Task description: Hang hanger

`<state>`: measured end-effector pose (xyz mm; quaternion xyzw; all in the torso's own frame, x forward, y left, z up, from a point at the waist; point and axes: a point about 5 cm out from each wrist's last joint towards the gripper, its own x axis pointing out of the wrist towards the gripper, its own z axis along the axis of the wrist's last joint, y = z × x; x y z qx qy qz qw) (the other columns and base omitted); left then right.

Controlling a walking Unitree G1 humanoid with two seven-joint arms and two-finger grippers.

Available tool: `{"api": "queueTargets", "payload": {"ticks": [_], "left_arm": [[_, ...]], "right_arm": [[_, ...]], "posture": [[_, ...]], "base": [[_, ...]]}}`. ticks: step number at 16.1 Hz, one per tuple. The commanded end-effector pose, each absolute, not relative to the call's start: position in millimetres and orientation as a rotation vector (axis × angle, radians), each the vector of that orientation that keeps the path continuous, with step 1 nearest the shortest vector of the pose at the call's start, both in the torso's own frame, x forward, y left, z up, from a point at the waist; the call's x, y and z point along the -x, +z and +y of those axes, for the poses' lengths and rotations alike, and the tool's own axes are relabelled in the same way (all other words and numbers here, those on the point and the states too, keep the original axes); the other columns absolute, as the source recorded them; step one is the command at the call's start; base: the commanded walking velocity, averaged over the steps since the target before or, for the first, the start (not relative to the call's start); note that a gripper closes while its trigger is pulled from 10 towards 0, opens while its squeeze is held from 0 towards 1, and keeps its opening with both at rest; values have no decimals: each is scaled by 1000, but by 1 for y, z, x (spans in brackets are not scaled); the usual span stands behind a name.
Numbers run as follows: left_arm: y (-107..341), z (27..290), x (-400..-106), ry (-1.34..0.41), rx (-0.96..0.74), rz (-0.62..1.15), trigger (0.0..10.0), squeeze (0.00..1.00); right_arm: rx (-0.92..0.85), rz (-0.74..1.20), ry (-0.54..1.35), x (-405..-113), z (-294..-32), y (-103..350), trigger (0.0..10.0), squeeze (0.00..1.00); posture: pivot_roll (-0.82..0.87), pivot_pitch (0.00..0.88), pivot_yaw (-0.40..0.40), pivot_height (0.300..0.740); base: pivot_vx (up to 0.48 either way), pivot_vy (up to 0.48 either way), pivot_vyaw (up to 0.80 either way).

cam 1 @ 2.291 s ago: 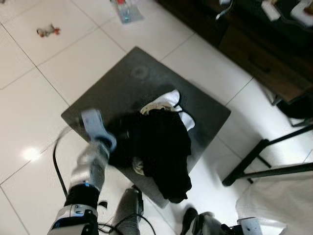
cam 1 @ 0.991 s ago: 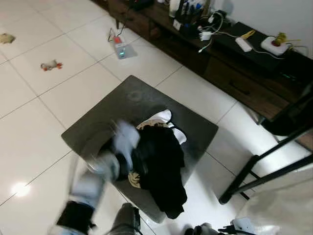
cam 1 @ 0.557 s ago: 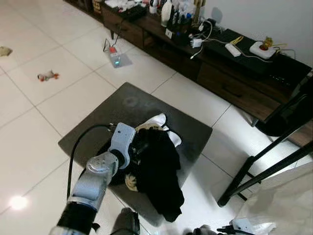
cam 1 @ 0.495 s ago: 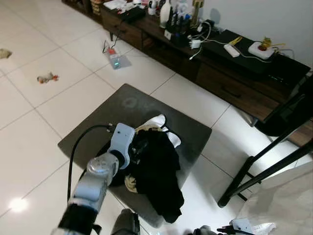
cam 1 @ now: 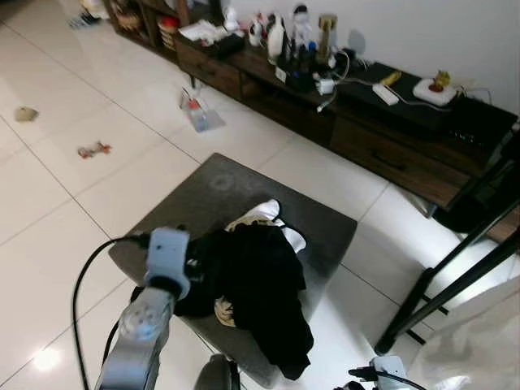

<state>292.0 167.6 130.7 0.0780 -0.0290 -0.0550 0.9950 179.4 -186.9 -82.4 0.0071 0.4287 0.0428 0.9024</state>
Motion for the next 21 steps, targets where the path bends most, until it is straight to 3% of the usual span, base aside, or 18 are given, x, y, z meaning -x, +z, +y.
{"api": "queueTargets", "payload": {"ticks": [1,7,11,15,17,19,21], "left_arm": [[133,167,-287,-96,-158,-80,10000,0],[130,167,-294,-92,-178,-68,10000,0],[111,174,-291,-100,-232,-6,10000,0],[12,215,-263,-33,-215,439,10000,0],[-14,228,-248,-19,-217,585,10000,0],[-31,245,-233,125,-18,693,10000,0],[-51,248,-212,99,-124,847,10000,0]], "right_arm": [[-59,1049,110,-144,-177,-100,10000,0],[-56,1069,135,-149,-175,-99,10000,0],[-51,1074,141,-150,-174,-99,10000,0],[-35,1092,135,-149,-174,-100,10000,0],[-37,1099,117,-149,-174,-100,10000,0],[-51,1104,92,-149,-174,-100,10000,0],[-67,1100,70,-149,-174,-100,10000,0]], "posture": [[98,155,37,675],[109,134,35,740],[117,130,34,740],[124,103,35,740],[125,71,35,740],[117,42,32,740],[123,7,20,740]], "base": [[0,0,0],[0,0,0],[0,0,0],[0,0,0],[0,0,0],[0,0,0],[0,0,0]]}}
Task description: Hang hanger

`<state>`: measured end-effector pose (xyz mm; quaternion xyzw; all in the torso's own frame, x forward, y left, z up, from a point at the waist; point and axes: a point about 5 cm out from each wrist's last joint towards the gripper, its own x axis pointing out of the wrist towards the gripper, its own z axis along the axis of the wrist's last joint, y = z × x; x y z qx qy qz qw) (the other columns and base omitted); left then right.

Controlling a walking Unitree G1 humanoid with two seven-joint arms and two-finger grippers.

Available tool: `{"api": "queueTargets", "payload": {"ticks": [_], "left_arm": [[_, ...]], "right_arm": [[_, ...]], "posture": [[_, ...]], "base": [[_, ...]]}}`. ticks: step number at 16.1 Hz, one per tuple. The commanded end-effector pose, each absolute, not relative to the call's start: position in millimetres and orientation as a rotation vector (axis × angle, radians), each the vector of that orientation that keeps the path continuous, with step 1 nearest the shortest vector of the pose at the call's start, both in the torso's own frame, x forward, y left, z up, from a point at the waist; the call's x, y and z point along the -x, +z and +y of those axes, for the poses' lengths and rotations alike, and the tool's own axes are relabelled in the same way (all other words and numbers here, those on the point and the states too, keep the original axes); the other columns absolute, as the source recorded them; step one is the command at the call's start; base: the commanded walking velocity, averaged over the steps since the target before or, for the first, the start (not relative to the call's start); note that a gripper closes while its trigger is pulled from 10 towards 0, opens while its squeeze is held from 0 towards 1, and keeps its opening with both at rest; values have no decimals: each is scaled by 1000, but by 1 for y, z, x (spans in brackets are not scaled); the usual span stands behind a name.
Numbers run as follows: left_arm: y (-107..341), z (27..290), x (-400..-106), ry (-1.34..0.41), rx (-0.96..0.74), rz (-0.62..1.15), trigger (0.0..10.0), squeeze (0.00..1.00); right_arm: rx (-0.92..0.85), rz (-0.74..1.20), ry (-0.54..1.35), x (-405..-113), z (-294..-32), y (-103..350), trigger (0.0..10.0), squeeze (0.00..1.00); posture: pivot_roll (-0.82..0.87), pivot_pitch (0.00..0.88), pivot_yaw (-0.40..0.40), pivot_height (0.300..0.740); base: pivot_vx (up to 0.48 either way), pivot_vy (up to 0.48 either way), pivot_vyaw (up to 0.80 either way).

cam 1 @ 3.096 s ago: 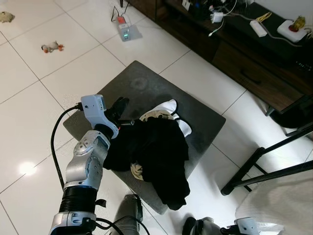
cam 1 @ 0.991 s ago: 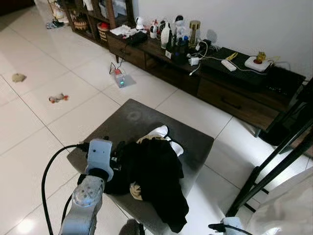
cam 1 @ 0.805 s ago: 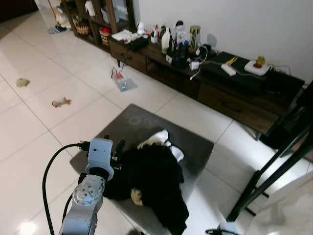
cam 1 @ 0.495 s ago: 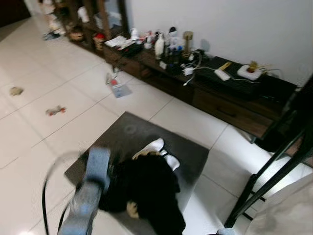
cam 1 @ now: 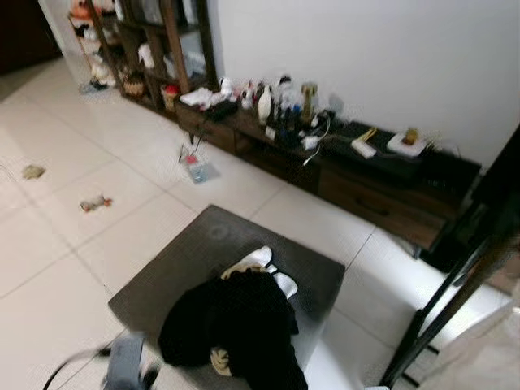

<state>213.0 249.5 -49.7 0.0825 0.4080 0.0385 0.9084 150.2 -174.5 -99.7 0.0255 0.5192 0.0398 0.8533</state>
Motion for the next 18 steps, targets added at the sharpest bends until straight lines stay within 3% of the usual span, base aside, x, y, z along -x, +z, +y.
{"api": "queueTargets", "payload": {"ticks": [1,6,15,18], "left_arm": [[-65,240,-194,-27,-313,941,10000,0],[-88,224,-159,32,-248,1049,10000,0],[-82,243,-162,183,-307,1019,10000,0],[-85,241,-159,172,-306,1033,10000,0]], "right_arm": [[-65,1100,68,-149,-174,-100,10000,0],[-44,1097,66,-152,-175,-99,10000,0],[-5,1103,85,-154,-174,-99,10000,0],[8,1103,95,-153,-174,-99,10000,0]], "posture": [[117,0,15,740],[120,0,-1,740],[126,17,22,740],[124,13,23,740]], "base": [[0,0,0],[0,0,0],[0,0,0],[0,0,671]]}}
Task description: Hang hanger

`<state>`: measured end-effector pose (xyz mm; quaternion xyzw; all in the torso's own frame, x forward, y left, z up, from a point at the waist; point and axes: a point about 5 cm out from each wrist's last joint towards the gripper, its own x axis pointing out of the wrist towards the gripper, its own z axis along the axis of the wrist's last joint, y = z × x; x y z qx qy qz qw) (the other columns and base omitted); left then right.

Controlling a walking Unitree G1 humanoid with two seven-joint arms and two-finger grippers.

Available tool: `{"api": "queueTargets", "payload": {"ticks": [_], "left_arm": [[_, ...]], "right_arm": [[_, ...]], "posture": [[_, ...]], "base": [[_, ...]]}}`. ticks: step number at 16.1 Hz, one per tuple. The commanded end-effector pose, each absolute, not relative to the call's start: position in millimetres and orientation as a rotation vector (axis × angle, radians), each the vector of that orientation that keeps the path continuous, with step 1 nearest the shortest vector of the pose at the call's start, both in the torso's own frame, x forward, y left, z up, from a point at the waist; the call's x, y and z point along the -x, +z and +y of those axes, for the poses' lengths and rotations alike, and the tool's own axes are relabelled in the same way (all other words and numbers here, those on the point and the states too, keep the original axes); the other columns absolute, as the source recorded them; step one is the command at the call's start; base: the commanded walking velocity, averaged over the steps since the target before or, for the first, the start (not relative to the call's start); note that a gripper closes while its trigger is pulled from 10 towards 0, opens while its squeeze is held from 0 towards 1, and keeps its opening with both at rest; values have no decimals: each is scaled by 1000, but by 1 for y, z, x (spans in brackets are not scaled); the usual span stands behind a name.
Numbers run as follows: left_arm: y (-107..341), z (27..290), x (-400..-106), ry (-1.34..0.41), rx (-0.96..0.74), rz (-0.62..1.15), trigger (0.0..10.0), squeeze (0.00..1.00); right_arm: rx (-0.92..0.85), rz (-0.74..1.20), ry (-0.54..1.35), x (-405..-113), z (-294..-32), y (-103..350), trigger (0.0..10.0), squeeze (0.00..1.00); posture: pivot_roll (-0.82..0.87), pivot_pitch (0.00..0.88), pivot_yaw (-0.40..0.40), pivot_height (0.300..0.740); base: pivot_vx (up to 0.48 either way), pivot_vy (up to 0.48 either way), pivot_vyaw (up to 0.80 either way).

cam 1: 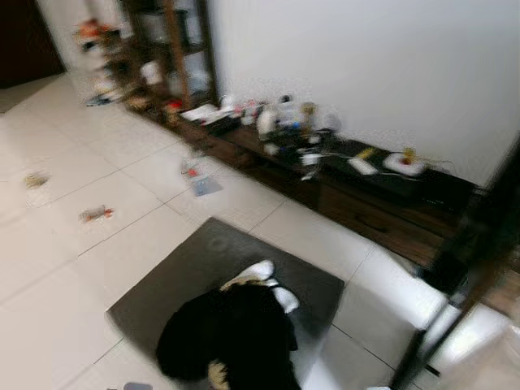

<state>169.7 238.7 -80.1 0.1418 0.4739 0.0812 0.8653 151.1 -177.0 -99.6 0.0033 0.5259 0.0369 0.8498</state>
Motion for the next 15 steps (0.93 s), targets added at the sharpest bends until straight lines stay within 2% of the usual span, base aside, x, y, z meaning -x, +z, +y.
{"api": "queueTargets", "payload": {"ticks": [1,5,9,15], "left_arm": [[-85,240,-158,168,-307,1037,10000,0],[-88,236,-155,164,-312,1051,10000,0],[-89,234,-153,174,-276,1061,10000,0],[-91,236,-145,171,-278,1079,10000,0]], "right_arm": [[8,1105,97,-153,-174,-99,10000,0],[15,1118,110,-150,-176,-100,10000,0],[-1,1125,99,-148,-176,-101,10000,0],[9,1126,93,-149,-177,-101,10000,0]], "posture": [[123,12,22,740],[126,11,15,740],[122,3,13,740],[123,1,13,740]], "base": [[0,0,800],[0,0,800],[0,0,0],[0,449,0]]}}
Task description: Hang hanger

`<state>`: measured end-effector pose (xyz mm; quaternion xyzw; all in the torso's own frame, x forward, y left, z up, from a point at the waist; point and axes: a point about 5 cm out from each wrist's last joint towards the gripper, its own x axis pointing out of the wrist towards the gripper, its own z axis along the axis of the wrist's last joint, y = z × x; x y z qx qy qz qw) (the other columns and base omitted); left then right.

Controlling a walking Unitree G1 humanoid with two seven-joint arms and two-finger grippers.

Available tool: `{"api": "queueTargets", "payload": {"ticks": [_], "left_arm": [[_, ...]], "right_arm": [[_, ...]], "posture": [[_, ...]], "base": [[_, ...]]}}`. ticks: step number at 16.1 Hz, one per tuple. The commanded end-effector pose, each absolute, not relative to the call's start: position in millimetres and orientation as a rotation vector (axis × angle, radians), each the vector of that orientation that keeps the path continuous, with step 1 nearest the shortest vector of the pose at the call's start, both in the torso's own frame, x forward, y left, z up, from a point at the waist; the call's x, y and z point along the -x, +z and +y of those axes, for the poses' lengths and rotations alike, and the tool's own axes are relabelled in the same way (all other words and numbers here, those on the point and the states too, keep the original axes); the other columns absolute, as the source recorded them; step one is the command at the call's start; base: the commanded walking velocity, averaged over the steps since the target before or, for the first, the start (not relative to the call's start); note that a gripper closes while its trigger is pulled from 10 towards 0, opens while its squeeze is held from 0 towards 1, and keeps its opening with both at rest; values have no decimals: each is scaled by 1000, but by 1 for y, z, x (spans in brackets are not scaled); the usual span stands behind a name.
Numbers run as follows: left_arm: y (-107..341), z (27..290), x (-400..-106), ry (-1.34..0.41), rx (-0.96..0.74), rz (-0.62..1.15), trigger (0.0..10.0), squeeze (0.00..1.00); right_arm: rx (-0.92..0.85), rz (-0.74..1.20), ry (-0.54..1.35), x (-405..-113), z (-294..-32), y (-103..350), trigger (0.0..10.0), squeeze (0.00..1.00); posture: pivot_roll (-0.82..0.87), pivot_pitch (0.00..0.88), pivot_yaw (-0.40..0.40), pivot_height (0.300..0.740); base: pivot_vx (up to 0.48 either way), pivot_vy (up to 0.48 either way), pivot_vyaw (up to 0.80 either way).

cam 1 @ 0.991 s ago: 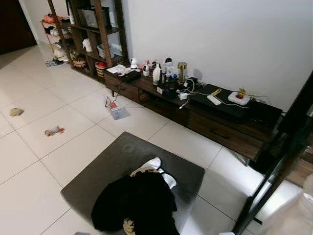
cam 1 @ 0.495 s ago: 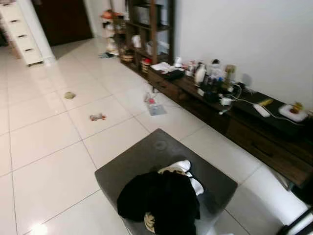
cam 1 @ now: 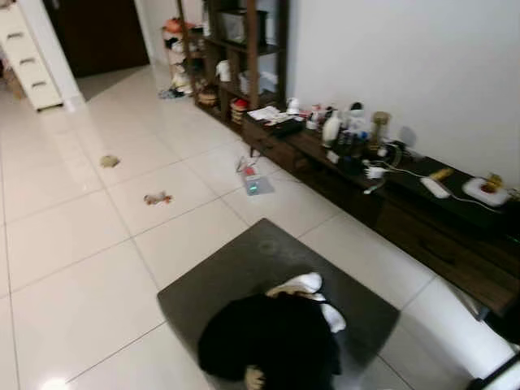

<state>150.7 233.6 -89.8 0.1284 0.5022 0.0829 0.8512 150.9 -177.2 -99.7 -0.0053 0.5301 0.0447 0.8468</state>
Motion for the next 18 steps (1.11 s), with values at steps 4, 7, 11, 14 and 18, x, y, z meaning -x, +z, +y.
{"api": "queueTargets", "payload": {"ticks": [4,7,11,14,18], "left_arm": [[-92,238,-143,169,-273,1088,10000,0],[-92,237,-143,168,-268,1087,10000,0],[-93,235,-143,174,-254,1089,10000,0],[-93,238,-140,180,-251,1100,10000,0],[-92,240,-141,185,-245,1099,10000,0]], "right_arm": [[36,1139,69,-148,-179,-101,10000,0],[54,1150,57,-148,-181,-101,10000,0],[75,1155,63,-149,-182,-101,10000,0],[66,1146,43,-151,-182,-100,10000,0],[70,1148,62,-152,-181,-100,10000,0]], "posture": [[123,11,13,740],[128,18,10,740],[136,26,5,740],[138,29,5,740],[138,34,5,740]], "base": [[0,480,-109],[0,480,-779],[0,480,-769],[0,442,0],[0,480,-587]]}}
